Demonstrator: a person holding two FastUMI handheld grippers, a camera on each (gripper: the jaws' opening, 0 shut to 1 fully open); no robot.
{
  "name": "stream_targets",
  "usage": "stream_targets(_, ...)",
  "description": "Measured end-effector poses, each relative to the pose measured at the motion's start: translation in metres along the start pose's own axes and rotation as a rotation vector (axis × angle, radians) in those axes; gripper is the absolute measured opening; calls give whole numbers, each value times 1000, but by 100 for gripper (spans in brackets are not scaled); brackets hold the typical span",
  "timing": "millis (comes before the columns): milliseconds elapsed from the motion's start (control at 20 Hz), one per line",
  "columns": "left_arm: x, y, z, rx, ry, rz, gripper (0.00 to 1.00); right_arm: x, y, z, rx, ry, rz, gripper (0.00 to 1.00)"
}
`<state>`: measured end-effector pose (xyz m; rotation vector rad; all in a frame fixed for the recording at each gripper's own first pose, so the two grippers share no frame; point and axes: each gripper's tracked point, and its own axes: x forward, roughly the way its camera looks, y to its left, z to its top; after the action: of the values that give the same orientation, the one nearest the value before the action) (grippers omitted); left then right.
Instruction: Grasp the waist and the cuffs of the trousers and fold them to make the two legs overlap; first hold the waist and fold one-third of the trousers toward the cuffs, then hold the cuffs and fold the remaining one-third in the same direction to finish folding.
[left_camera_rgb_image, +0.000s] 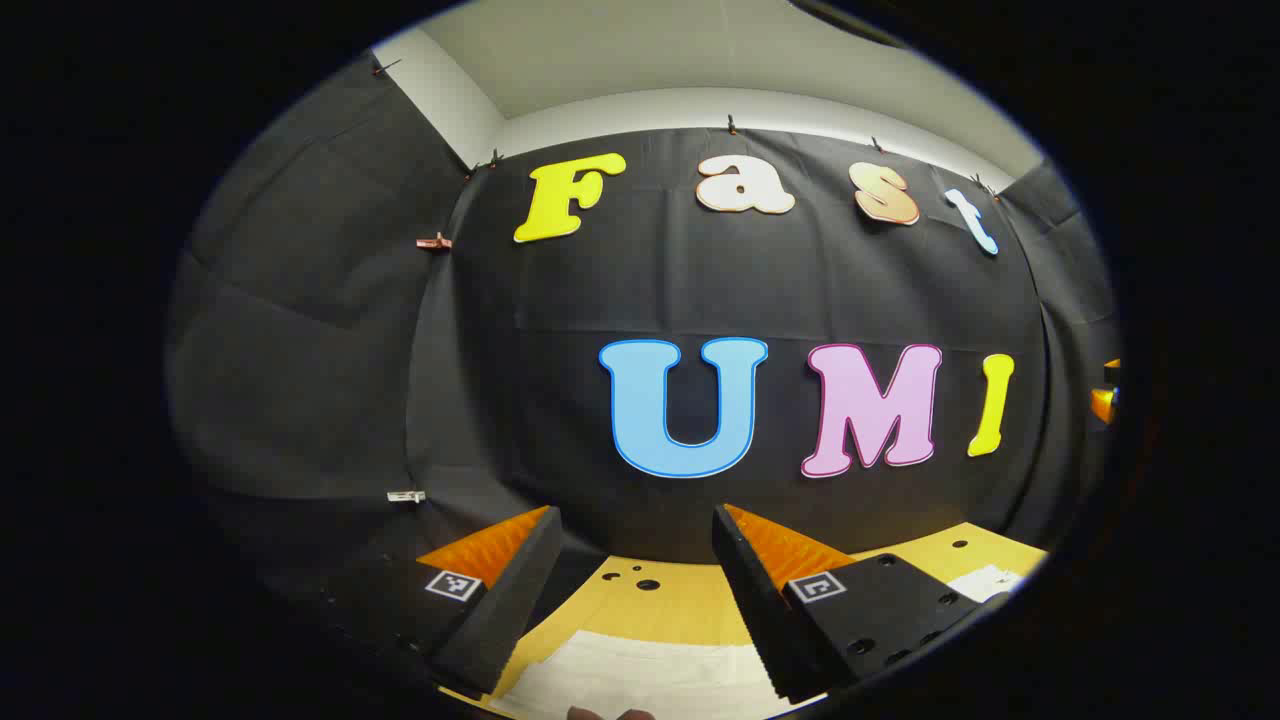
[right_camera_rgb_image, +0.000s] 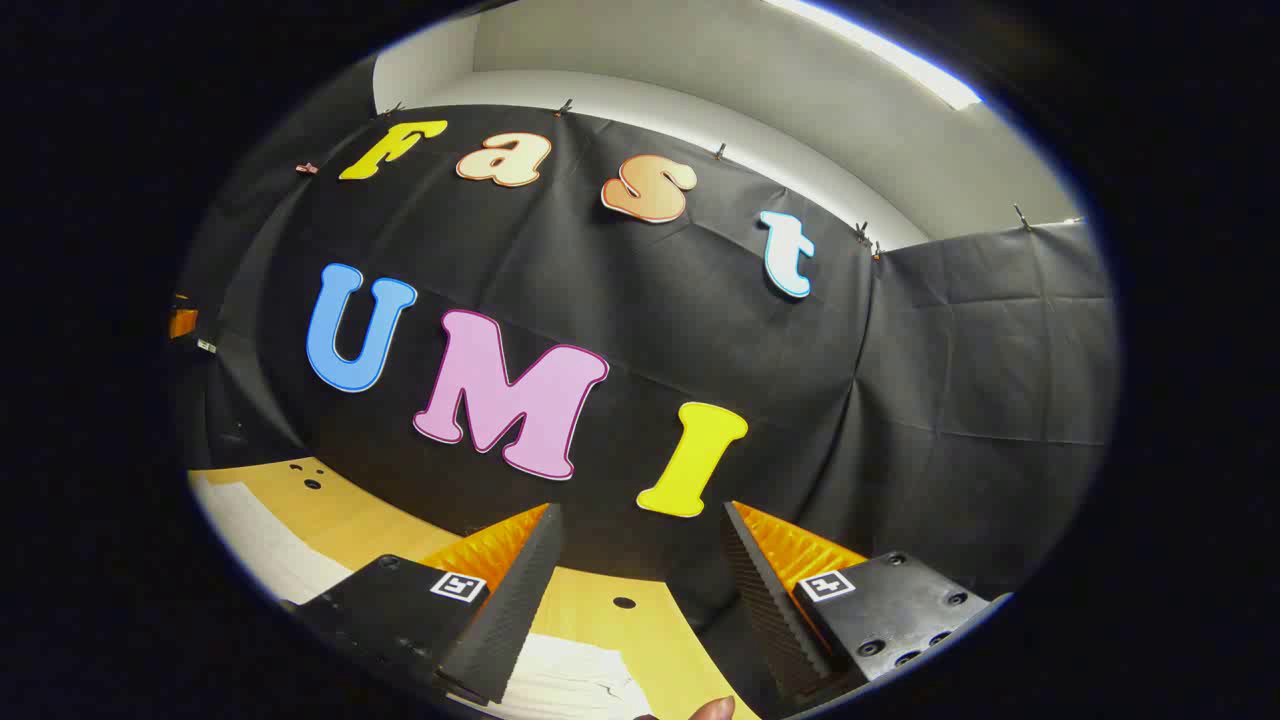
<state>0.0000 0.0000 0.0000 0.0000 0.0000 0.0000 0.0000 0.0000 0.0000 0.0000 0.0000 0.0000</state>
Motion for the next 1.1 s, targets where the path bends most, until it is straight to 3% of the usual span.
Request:
stream_targets(350, -5, 2, -1, 13, 6, -4, 95, -5, 7, 0, -22, 5, 24, 97)
stream_targets(800, -11, -2, -10, 105, 15, -58, 95, -10, 27, -1, -89, 11, 69, 97)
stream_targets(950, -13, 4, -21, 181, 26, -78, 96, -14, 30, -12, -171, 30, 85, 97)
stream_targets(1100, -16, 10, -38, 321, 41, -112, 97, -26, 32, -35, -273, 68, 109, 97)
